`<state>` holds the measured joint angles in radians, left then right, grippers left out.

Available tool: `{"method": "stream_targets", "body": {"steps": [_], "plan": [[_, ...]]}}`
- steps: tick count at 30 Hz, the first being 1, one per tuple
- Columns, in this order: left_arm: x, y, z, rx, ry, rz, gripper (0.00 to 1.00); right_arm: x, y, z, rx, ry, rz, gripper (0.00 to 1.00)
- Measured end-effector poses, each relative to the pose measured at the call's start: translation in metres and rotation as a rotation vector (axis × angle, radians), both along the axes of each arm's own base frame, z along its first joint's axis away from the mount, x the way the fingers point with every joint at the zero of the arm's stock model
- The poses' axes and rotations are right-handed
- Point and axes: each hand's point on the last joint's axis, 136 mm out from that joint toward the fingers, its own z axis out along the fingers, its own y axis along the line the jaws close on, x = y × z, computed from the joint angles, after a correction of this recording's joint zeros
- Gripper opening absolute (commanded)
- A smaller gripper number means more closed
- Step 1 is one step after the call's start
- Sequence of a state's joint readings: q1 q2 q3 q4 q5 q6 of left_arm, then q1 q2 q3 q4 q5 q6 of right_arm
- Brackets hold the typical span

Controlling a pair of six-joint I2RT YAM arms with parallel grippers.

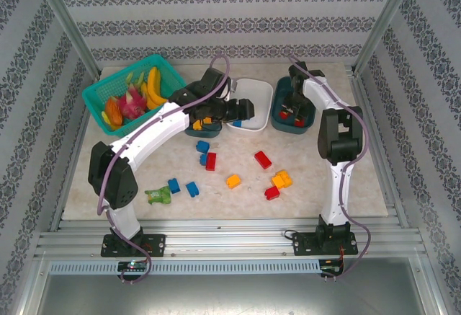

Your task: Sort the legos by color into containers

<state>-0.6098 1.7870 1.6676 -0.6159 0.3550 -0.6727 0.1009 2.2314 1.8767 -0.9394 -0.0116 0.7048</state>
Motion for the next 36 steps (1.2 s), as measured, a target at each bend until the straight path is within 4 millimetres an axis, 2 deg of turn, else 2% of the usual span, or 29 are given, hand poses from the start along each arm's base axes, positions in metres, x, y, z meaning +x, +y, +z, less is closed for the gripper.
{"method": "stream_targets", "body": {"steps": [2, 5, 7, 11, 15, 17, 20, 23, 26, 29, 32, 36], "plan": [[-0.006, 0.006, -0.005, 0.017, 0.012, 0.006, 0.8, 0.0, 0.004, 0.004, 0.005, -0.009, 0.008, 0.46], [-0.016, 0.016, -0.01, 0.041, 0.026, 0.015, 0.81, 0.001, 0.011, 0.021, 0.008, -0.046, 0.026, 0.5], [-0.022, 0.021, -0.01, 0.048, 0.027, 0.017, 0.81, 0.002, 0.015, 0.04, 0.013, -0.087, 0.034, 0.51], [-0.032, 0.031, -0.011, 0.065, 0.026, 0.018, 0.81, -0.003, 0.023, 0.1, 0.027, -0.217, 0.058, 0.5], [-0.047, 0.036, -0.018, 0.106, 0.036, -0.014, 0.81, -0.026, 0.029, 0.15, 0.03, -0.342, 0.1, 0.5], [-0.058, 0.034, -0.028, 0.141, 0.049, -0.053, 0.81, -0.051, 0.037, 0.164, 0.027, -0.382, 0.148, 0.53], [-0.085, 0.027, -0.047, 0.209, 0.073, -0.145, 0.81, -0.102, 0.062, 0.165, 0.058, -0.393, 0.264, 0.62], [-0.109, 0.015, -0.064, 0.274, 0.079, -0.251, 0.81, -0.159, 0.087, 0.15, 0.152, -0.394, 0.394, 0.65], [-0.129, 0.0, -0.088, 0.347, 0.073, -0.371, 0.81, -0.22, 0.095, 0.123, 0.255, -0.345, 0.465, 0.68], [-0.144, -0.006, -0.116, 0.444, 0.075, -0.481, 0.82, -0.265, 0.099, 0.106, 0.332, -0.317, 0.504, 0.71], [-0.153, -0.006, -0.141, 0.526, 0.084, -0.556, 0.82, -0.294, 0.1, 0.101, 0.408, -0.319, 0.503, 0.71], [-0.154, 0.002, -0.162, 0.602, 0.085, -0.599, 0.81, -0.314, 0.1, 0.096, 0.475, -0.304, 0.474, 0.71]]}}
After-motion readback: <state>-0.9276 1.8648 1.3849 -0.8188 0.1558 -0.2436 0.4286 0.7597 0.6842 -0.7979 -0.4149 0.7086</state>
